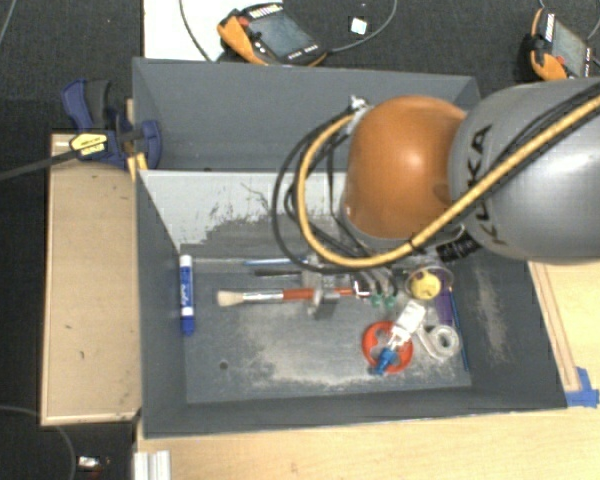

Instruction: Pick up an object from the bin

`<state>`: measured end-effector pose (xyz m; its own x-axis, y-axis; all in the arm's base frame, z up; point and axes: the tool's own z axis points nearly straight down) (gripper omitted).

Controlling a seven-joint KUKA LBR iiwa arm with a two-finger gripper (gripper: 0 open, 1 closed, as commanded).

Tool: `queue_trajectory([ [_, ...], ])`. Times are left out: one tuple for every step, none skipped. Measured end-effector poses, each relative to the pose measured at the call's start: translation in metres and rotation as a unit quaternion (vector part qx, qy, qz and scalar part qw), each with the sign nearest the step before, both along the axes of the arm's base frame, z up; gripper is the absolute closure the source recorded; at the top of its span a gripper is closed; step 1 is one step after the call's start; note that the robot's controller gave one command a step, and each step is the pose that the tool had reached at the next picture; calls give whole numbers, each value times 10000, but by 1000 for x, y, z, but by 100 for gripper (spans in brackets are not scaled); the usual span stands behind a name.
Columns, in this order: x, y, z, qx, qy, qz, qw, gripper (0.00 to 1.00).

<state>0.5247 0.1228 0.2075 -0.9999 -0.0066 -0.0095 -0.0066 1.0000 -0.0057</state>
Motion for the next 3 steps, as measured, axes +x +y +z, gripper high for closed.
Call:
queue_trajectory([
  [16, -18, 89, -4, -23, 176, 9998, 100],
  [13, -20, 68, 7, -86, 70, 9999, 100],
  [11, -15, 39, -7, -16, 167, 9999, 100],
])
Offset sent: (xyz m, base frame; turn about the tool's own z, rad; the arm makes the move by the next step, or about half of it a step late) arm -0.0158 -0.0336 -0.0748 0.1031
